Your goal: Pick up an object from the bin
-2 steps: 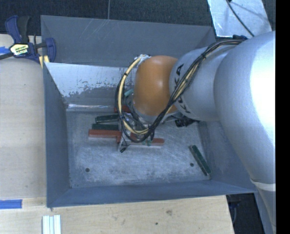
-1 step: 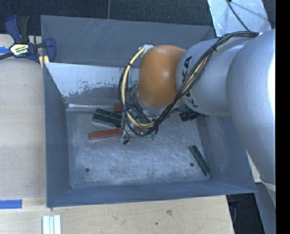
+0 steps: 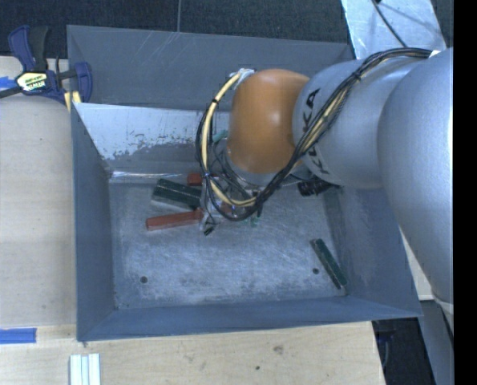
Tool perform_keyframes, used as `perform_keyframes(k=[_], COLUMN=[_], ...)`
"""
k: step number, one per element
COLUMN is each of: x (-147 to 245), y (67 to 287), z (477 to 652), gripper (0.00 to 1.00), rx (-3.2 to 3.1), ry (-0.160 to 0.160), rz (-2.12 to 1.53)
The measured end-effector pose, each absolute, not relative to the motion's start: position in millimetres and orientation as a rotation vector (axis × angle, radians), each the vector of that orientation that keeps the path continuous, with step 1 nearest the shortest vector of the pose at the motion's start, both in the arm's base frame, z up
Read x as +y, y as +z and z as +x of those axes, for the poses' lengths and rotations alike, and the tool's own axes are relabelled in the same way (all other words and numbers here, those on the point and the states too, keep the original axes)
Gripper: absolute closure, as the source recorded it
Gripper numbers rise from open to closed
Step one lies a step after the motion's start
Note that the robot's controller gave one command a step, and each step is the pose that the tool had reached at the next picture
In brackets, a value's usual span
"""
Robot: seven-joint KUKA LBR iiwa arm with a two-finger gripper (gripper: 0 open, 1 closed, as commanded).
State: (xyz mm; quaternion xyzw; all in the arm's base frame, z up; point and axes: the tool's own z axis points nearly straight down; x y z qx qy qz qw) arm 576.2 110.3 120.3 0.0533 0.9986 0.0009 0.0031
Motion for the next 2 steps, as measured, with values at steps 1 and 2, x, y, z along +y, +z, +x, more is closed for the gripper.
perform_keyframes(k=[1, 2], x=[110, 110], y=[177, 196], z=[578.4, 579.7], gripper=[1.0, 1.0], rx=[3.128, 3.131], ry=[0.004, 0.003], rz=[0.169, 0.17])
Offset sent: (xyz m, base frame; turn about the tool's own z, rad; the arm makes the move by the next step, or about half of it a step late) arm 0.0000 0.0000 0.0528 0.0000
